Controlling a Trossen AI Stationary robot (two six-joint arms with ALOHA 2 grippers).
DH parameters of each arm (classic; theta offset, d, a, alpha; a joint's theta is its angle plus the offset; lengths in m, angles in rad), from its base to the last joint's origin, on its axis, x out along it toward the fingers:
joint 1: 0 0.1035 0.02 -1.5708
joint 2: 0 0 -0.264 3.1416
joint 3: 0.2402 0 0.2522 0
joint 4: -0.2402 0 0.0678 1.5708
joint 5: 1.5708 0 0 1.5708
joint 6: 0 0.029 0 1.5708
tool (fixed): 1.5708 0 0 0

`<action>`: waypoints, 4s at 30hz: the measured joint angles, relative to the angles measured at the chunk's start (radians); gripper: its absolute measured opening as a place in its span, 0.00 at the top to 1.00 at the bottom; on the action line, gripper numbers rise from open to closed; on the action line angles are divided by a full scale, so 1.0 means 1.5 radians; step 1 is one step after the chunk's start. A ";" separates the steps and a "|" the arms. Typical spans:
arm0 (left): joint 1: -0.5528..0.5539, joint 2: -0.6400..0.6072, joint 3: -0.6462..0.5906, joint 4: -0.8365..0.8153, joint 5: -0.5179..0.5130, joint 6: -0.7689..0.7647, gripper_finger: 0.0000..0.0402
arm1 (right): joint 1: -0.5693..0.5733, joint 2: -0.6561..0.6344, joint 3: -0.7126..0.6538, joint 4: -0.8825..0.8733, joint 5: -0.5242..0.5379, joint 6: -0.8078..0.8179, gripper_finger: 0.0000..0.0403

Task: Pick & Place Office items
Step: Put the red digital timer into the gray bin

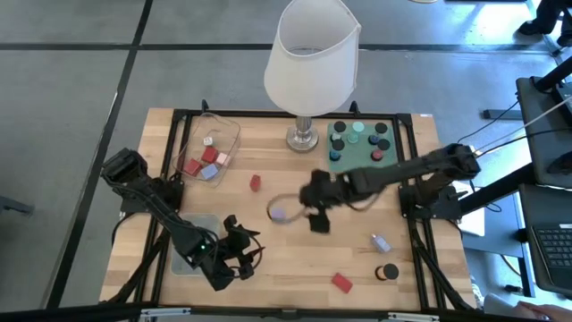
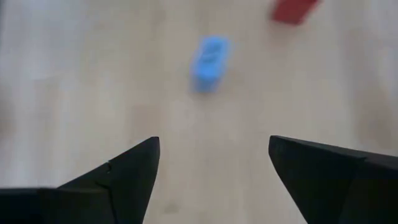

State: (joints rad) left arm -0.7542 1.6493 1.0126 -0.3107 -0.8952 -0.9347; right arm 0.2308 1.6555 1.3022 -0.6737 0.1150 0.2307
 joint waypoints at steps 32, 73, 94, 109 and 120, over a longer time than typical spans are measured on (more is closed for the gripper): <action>-0.007 0.000 0.000 0.000 0.005 -0.024 0.47 | 0.406 0.216 0.000 0.016 0.066 0.790 0.26; 0.003 0.000 0.000 0.000 -0.067 0.022 0.47 | 0.340 0.227 0.018 0.122 0.171 0.401 0.60; 0.003 0.000 0.000 -0.001 -0.091 0.044 0.47 | 0.162 0.343 0.020 0.488 0.092 0.134 0.59; 0.002 0.000 0.000 -0.001 -0.058 0.044 0.47 | 0.161 0.334 0.018 0.482 0.070 0.120 0.29; 0.002 0.038 0.000 0.045 0.091 0.094 0.46 | 0.168 0.142 0.018 0.212 0.064 0.121 0.25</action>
State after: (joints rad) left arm -0.7506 1.7062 1.0126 -0.2427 -0.7587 -0.7942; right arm 0.4831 1.8685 1.3296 -0.3552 0.2111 0.4126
